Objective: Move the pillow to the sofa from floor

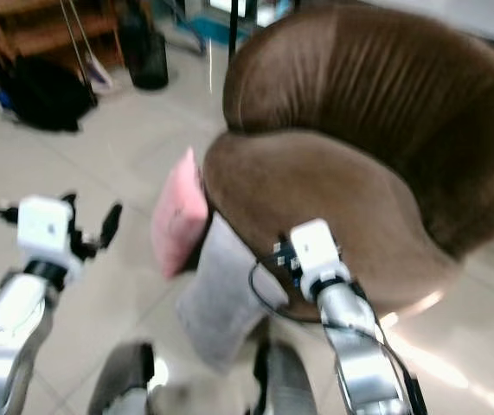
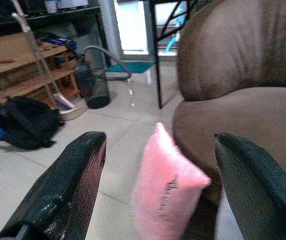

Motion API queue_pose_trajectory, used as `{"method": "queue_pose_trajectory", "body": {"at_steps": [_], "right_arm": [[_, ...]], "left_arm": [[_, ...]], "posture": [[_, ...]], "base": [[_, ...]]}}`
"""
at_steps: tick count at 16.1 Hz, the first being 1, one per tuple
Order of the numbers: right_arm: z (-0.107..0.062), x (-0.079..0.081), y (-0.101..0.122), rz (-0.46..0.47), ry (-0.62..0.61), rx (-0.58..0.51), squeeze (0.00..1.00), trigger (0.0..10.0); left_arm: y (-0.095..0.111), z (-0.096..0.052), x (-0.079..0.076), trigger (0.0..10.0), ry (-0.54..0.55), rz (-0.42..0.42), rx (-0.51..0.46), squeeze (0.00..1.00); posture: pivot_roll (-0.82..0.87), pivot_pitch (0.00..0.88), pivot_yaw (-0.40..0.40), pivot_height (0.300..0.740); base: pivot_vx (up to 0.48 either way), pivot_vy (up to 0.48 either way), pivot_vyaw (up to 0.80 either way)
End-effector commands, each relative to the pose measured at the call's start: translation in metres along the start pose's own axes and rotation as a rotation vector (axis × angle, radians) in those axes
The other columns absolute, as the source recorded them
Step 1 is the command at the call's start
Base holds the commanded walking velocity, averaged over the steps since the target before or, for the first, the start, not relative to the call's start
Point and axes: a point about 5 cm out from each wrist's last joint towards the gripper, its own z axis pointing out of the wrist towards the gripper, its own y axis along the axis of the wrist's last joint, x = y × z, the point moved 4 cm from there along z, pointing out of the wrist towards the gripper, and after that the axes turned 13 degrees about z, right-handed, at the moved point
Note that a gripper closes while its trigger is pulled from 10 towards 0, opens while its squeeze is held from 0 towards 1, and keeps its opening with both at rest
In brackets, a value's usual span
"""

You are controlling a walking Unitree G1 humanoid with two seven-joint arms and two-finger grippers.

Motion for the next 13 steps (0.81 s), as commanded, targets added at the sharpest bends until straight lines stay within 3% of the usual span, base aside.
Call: {"method": "queue_pose_trajectory", "body": {"at_steps": [1, 4, 11, 13], "right_arm": [[0.0013, 0.009, 0.003, 0.011, 0.033, -0.01, 0.0, 10.0], [0.0019, 0.0132, -0.0008, 0.027, 0.055, 0.007, 0.0, 10.0], [0.0026, 0.0152, -0.0014, 0.037, 0.069, 0.004, 0.0, 10.0], [0.003, 0.0157, -0.0014, 0.037, 0.071, 0.001, 0.0, 10.0]], "left_arm": [[-0.0028, -0.0013, 0.0052, 10.0, 0.014, 0.017, 0.013, 0.0], [-0.0035, -0.0011, 0.0058, 10.0, 0.023, 0.04, 0.016, 0.0], [-0.0038, 0.0, 0.004, 10.0, 0.019, 0.056, 0.015, 0.0], [-0.0029, 0.0003, 0.0037, 10.0, 0.012, 0.046, 0.008, 0.0]], "posture": [[0.03, 0.07, -0.029, 0.595], [0.04, 0.068, -0.031, 0.59], [0.04, 0.07, -0.029, 0.52], [0.04, 0.074, -0.029, 0.52]], "base": [[0.255, 0.0, 0.0], [0.0, 0.0, 0.0], [0.0, 0.0, 0.0], [0.0, 0.0, 0.0]]}}
